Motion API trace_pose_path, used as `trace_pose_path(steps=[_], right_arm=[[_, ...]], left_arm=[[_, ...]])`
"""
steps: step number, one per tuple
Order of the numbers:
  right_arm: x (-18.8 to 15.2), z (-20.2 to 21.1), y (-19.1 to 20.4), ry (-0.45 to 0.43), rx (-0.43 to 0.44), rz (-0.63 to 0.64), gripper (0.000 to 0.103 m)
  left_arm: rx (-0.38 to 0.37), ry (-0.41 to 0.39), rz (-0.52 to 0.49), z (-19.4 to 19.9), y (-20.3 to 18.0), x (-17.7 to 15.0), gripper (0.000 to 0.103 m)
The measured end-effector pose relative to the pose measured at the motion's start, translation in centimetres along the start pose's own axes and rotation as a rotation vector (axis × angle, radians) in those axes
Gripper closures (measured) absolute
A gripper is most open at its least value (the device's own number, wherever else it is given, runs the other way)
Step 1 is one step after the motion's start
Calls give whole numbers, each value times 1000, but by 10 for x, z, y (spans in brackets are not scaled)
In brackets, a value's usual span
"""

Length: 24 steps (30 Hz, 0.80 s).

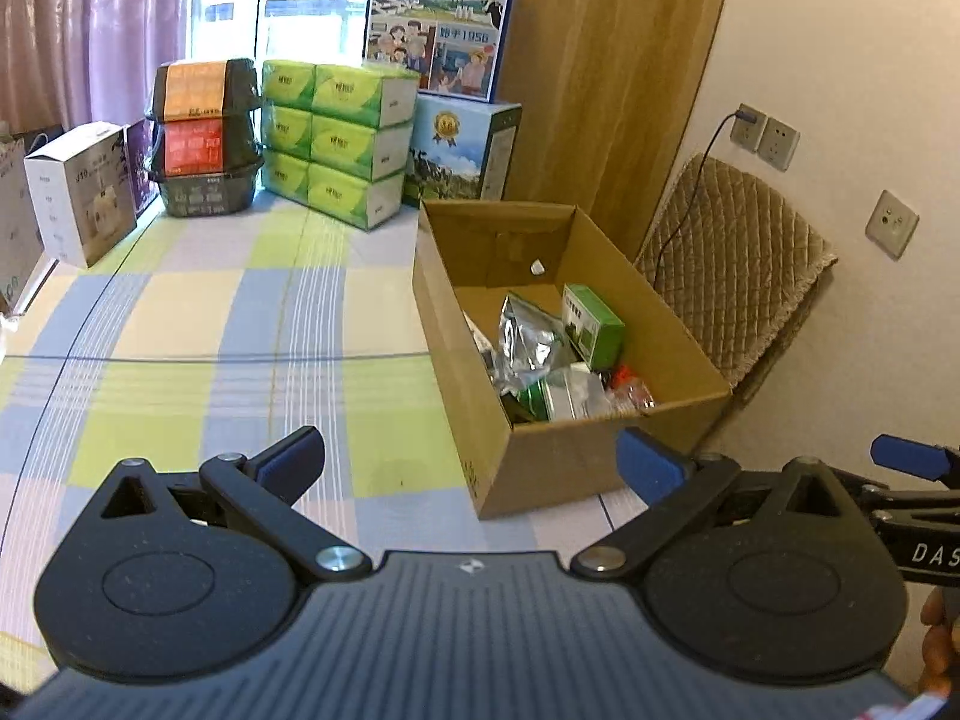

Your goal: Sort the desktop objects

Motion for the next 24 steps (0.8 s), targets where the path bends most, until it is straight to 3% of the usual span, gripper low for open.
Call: trace_pose_path(steps=[24], right_arm=[[-21, 17, 15, 6, 7, 4, 2]], left_arm=[[21, 78, 13, 8, -6, -37, 1]])
Point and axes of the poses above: each gripper's, at about its wrist camera, not at the fingertips, and z roughly against the way its jaws point, y to its left, x to its top, the point moved 2 cm from there along -z, roughly the way its jaws point, and after that the axes turned 11 degrees about y, right-handed, at the moved point
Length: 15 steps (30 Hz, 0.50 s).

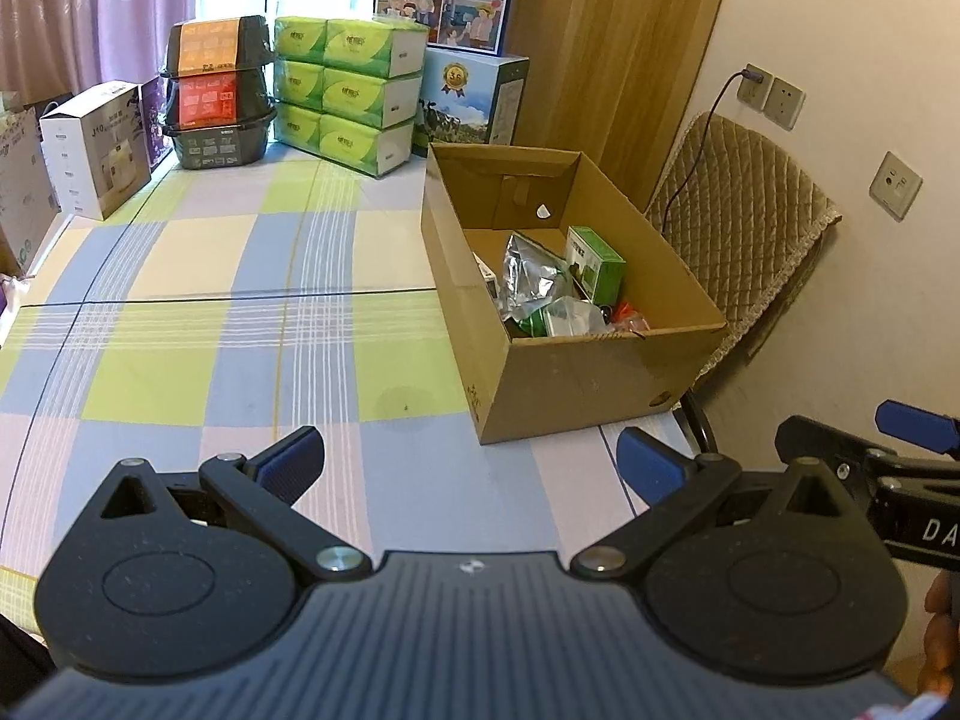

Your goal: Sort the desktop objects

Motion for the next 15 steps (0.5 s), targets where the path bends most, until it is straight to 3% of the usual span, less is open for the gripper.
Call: trace_pose_path(steps=[15], right_arm=[[-1, 1, -3, -2, -1, -9, 2]], left_arm=[[0, 5, -8, -1, -5, -2, 1]])
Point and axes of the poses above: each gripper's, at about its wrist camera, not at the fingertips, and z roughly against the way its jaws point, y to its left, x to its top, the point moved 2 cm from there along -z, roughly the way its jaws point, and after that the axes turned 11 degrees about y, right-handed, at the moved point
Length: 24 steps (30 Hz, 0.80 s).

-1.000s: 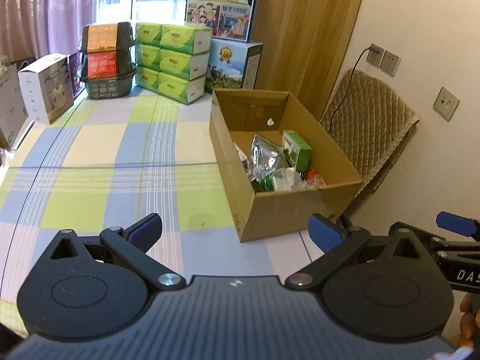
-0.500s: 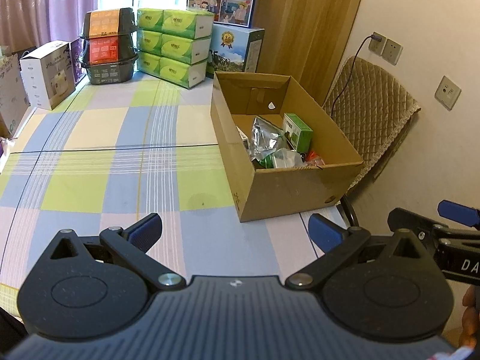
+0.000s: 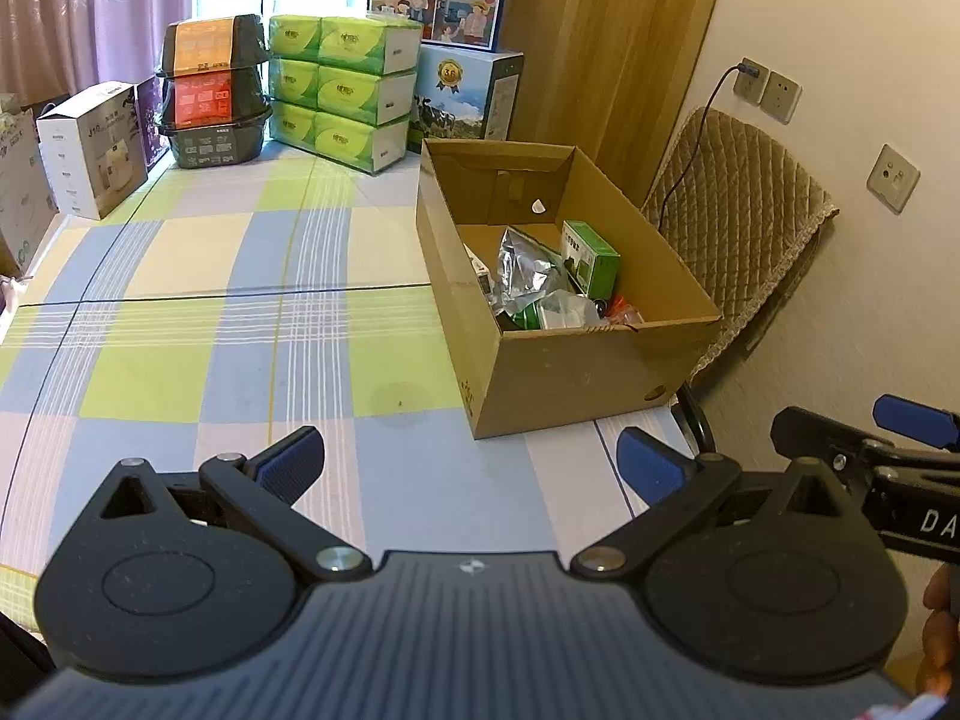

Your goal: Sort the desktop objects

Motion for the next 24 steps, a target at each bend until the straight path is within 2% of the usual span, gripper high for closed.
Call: trace_pose_path(steps=[24], right_arm=[[-3, -4, 3, 10, 0, -3, 2]], left_arm=[[-10, 8, -10, -5, -1, -3, 1]])
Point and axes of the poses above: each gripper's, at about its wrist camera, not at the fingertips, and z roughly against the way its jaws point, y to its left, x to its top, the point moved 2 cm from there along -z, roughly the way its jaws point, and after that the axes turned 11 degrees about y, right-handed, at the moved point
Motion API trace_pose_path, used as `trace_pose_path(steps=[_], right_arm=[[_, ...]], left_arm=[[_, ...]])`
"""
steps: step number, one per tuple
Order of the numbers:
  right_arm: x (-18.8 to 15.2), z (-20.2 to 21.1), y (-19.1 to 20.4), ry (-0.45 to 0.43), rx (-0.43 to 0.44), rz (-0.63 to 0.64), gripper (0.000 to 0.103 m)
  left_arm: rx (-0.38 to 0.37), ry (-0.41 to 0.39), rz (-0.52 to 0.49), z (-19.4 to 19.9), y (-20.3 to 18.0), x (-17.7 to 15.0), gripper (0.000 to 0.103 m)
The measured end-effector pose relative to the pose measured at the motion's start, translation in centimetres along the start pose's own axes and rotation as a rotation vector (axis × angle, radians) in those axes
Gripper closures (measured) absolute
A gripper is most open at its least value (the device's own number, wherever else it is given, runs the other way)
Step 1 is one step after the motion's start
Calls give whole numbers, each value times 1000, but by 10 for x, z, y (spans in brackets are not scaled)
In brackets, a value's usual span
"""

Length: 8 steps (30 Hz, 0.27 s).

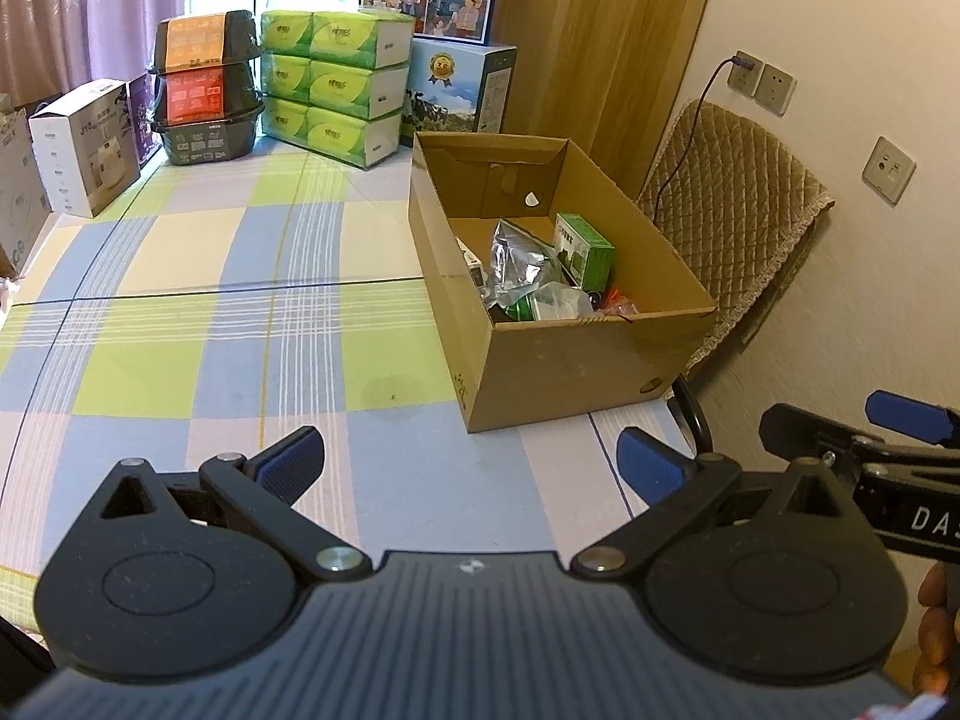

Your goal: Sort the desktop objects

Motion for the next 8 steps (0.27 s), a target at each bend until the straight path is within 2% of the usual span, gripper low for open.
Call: trace_pose_path(steps=[4, 8], right_arm=[[-1, -1, 1, 3, 0, 0, 2], [-3, -1, 3, 5, -3, 4, 2]], left_arm=[[-30, -5, 21, 0, 3, 0, 1], [-16, -22, 34, 0, 9, 1, 1]])
Point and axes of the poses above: each gripper's, at about its wrist camera, not at the fingertips, and z roughly against the way its jaws point, y to its left, x to its top, the point moved 2 cm from there along -z, roughly the way its jaws point, and after that the axes turned 11 degrees about y, right-handed, at the moved point
